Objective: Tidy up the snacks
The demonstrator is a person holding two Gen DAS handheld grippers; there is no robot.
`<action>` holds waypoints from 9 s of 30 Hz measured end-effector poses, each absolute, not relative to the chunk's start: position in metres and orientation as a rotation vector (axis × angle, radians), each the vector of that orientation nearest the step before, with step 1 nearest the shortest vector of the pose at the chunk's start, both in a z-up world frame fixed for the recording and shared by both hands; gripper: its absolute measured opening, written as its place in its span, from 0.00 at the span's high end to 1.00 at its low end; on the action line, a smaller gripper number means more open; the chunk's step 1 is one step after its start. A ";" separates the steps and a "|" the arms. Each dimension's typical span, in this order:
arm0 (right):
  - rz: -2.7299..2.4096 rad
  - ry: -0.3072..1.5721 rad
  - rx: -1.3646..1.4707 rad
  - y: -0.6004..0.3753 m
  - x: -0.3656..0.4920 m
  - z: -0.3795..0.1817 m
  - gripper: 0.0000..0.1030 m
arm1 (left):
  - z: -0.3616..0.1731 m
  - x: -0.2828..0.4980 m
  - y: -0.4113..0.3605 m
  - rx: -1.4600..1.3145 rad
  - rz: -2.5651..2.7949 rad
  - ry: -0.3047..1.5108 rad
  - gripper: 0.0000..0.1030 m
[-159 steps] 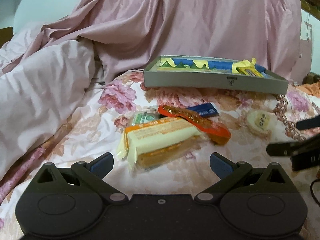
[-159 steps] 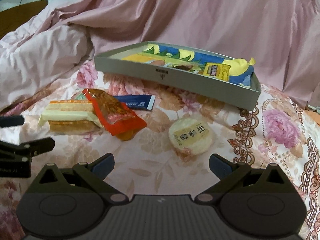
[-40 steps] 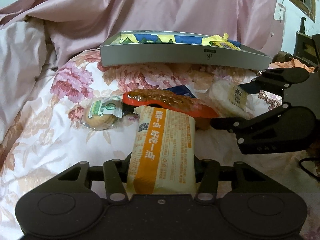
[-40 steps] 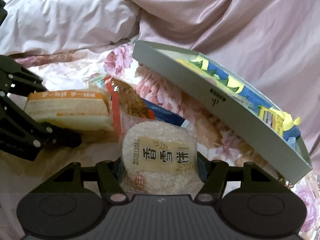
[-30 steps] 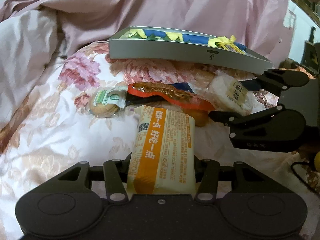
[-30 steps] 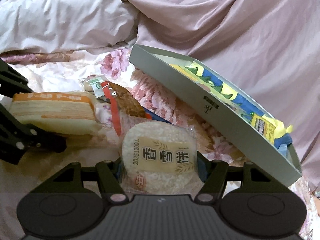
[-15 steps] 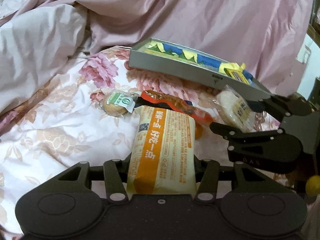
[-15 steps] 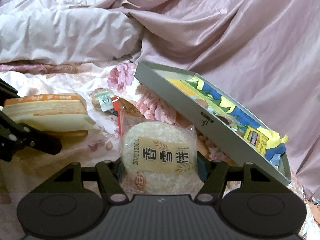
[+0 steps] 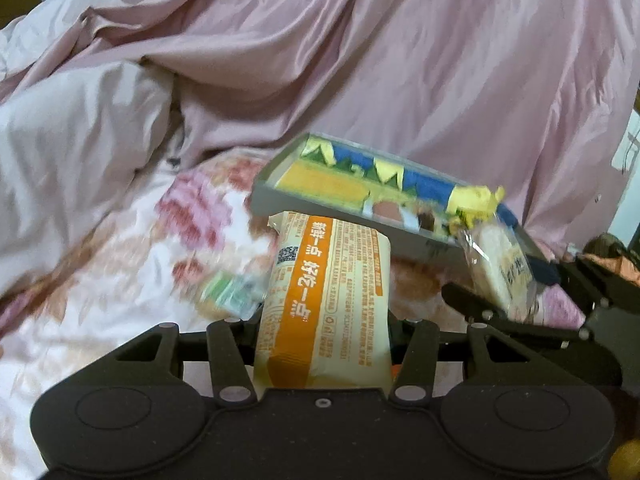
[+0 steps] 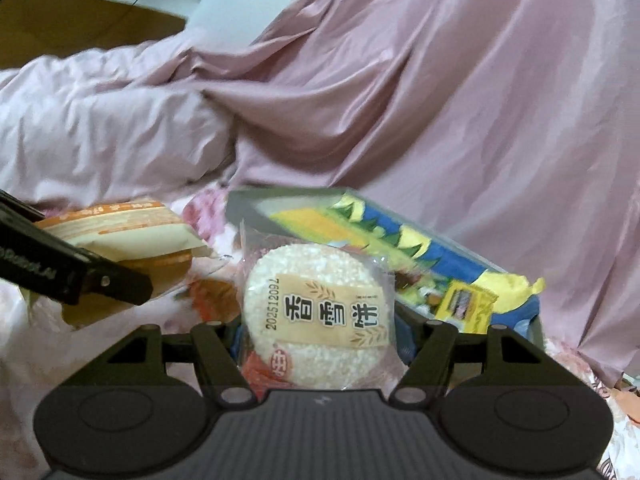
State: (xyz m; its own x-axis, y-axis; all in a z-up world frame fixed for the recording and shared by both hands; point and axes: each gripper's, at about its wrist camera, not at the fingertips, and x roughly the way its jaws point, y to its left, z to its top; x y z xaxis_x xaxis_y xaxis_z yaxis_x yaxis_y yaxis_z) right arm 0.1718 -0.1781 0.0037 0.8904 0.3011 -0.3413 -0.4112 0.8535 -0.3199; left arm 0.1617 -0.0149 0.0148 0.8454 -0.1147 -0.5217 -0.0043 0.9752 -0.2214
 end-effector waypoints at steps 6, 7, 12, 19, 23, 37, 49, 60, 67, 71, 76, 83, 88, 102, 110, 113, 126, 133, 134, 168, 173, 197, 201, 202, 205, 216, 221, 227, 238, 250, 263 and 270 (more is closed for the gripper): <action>0.288 0.257 -0.345 -0.188 0.193 0.008 0.31 | 0.034 0.198 -0.030 -0.224 -0.069 0.526 0.49; 0.275 0.248 -0.334 -0.191 0.194 0.009 0.31 | 0.037 0.206 -0.033 -0.231 -0.068 0.521 0.49; 0.199 0.184 -0.283 -0.208 0.209 0.018 0.31 | 0.045 0.243 -0.051 -0.218 -0.072 0.489 0.49; 0.100 0.179 -0.199 -0.233 0.248 0.023 0.30 | 0.053 0.289 -0.076 -0.239 -0.088 0.451 0.49; 0.071 0.200 -0.152 -0.244 0.268 0.021 0.30 | 0.050 0.307 -0.092 -0.226 -0.103 0.447 0.49; 0.066 0.283 -0.064 -0.260 0.286 0.009 0.30 | 0.021 0.338 -0.113 -0.252 -0.076 0.531 0.49; 0.055 0.286 -0.059 -0.260 0.281 0.011 0.12 | 0.043 0.319 -0.116 -0.193 -0.085 0.454 0.13; 0.049 0.220 -0.042 -0.259 0.265 0.023 0.00 | 0.065 0.284 -0.089 -0.191 0.000 0.376 0.01; 0.064 0.142 -0.073 -0.253 0.240 0.032 0.00 | 0.072 0.247 -0.070 -0.203 0.047 0.352 0.01; 0.081 0.107 -0.086 -0.250 0.220 0.037 0.00 | 0.073 0.223 -0.059 -0.196 0.064 0.349 0.01; 0.109 0.110 -0.066 -0.247 0.196 0.041 0.00 | 0.071 0.195 -0.046 -0.186 0.082 0.352 0.01; 0.146 0.143 -0.037 -0.239 0.165 0.042 0.00 | 0.059 0.157 -0.026 -0.182 0.110 0.367 0.01; 0.180 0.172 -0.023 -0.233 0.139 0.040 0.00 | 0.047 0.133 -0.012 -0.194 0.136 0.397 0.01; 0.308 0.344 -0.043 -0.205 0.096 0.023 0.00 | 0.013 0.080 0.010 -0.176 0.158 0.490 0.01; 0.361 0.470 -0.084 -0.190 0.101 0.007 0.00 | -0.008 0.068 0.023 -0.155 0.168 0.538 0.01; 0.360 0.518 -0.093 -0.188 0.106 0.001 0.00 | -0.014 0.068 0.026 -0.153 0.172 0.556 0.01; 0.368 0.628 -0.111 -0.179 0.122 -0.014 0.00 | -0.026 0.088 0.032 -0.154 0.154 0.599 0.01; 0.372 0.642 -0.110 -0.178 0.127 -0.015 0.00 | -0.023 0.106 0.033 -0.135 0.130 0.596 0.01; 0.370 0.645 -0.106 -0.178 0.128 -0.015 0.00 | -0.023 0.110 0.033 -0.132 0.126 0.593 0.01; 0.486 0.376 -0.577 -0.113 0.199 -0.059 0.02 | -0.042 0.178 0.062 -0.094 0.075 0.484 0.01; 0.500 0.374 -0.625 -0.100 0.207 -0.068 0.06 | -0.047 0.178 0.055 -0.064 0.058 0.501 0.01; 0.557 0.578 -0.307 -0.127 0.238 -0.033 0.68 | -0.052 0.200 0.036 0.023 0.001 0.501 0.01; 0.529 0.639 -0.157 -0.145 0.246 -0.021 0.71 | -0.055 0.215 0.035 0.030 -0.027 0.515 0.01; 0.522 0.651 -0.128 -0.149 0.249 -0.020 0.71 | -0.056 0.219 0.035 0.034 -0.035 0.524 0.01; 0.504 0.673 -0.073 -0.157 0.253 -0.021 0.71 | -0.063 0.230 0.035 0.051 -0.059 0.553 0.01; 0.483 0.662 -0.054 -0.156 0.256 -0.027 0.69 | -0.070 0.242 0.042 0.019 -0.082 0.576 0.22; 0.463 0.674 -0.029 -0.162 0.259 -0.031 0.58 | -0.068 0.236 0.035 0.056 -0.109 0.562 0.31; 0.480 0.647 -0.099 -0.154 0.250 -0.034 0.61 | -0.067 0.232 0.036 0.048 -0.111 0.575 0.38; 0.474 0.645 -0.265 -0.135 0.201 -0.029 0.74 | -0.069 0.238 0.034 0.062 -0.137 0.601 0.13; 0.448 0.722 -0.067 -0.161 0.201 -0.019 0.74 | -0.072 0.233 0.026 0.103 -0.188 0.618 0.39; 0.427 0.738 0.101 -0.203 0.241 -0.020 0.72 | -0.064 0.206 0.016 -0.024 -0.227 0.676 0.42; 0.391 0.708 0.032 -0.196 0.242 -0.026 0.66 | -0.065 0.200 0.004 0.005 -0.245 0.683 0.37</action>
State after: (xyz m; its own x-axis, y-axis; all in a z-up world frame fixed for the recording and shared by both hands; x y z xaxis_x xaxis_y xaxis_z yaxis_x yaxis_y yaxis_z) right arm 0.2416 -0.1960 -0.0261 0.6903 0.3605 -0.6273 -0.3389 0.9271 0.1599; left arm 0.1999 0.0036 -0.0648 0.7479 -0.2219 -0.6256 0.2254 0.9714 -0.0751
